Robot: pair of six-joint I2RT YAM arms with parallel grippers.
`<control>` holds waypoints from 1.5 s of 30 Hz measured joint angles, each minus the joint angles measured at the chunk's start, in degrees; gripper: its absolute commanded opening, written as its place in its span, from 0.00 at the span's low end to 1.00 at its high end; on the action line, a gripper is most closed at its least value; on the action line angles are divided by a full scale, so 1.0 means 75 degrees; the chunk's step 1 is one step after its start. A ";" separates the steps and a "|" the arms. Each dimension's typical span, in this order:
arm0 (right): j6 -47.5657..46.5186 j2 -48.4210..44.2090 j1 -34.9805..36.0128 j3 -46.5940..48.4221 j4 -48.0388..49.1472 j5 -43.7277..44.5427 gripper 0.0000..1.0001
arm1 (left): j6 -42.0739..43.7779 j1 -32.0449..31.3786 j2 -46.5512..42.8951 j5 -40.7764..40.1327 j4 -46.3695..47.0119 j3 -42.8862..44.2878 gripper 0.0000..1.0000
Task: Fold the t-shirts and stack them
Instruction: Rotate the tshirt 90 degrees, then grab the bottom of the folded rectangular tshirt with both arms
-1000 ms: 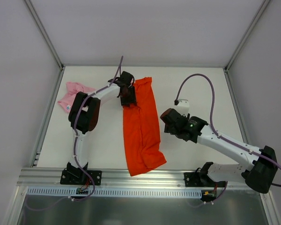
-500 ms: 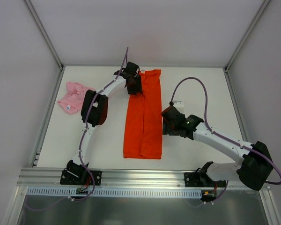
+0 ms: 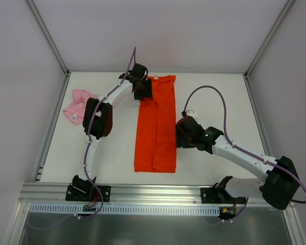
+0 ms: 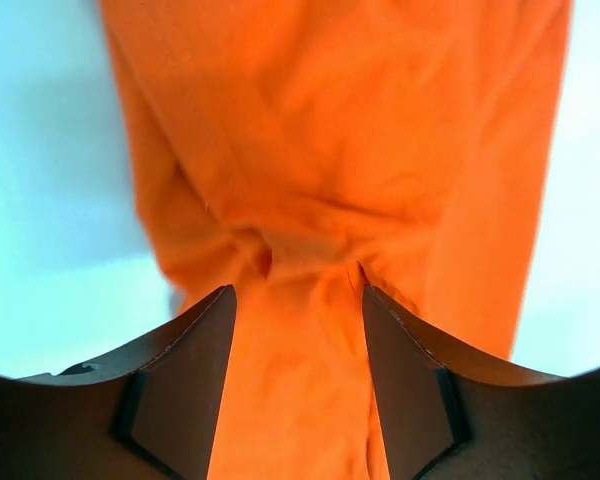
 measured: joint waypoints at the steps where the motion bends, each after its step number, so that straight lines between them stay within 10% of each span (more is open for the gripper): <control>1: 0.0000 -0.0067 0.0000 -0.0047 -0.0006 -0.0055 0.56 | 0.0026 0.0035 -0.0152 0.0000 -0.0108 0.0009 0.57; 8: 0.0254 -0.0268 -0.0006 -0.0102 -0.0219 -0.0131 0.60 | 0.0192 0.0146 -0.1967 0.0026 -0.0565 -0.0568 0.61; 22: 0.1716 0.0114 -0.0230 -0.0239 -0.0085 -0.0641 0.51 | -0.1029 -0.0189 -0.7396 0.0761 -0.0341 -0.8696 0.59; 45: 0.2378 -0.1148 -0.0256 -0.2751 0.0807 -0.2011 0.55 | -0.3824 -0.2031 -0.9996 0.0393 0.0781 -1.2138 0.62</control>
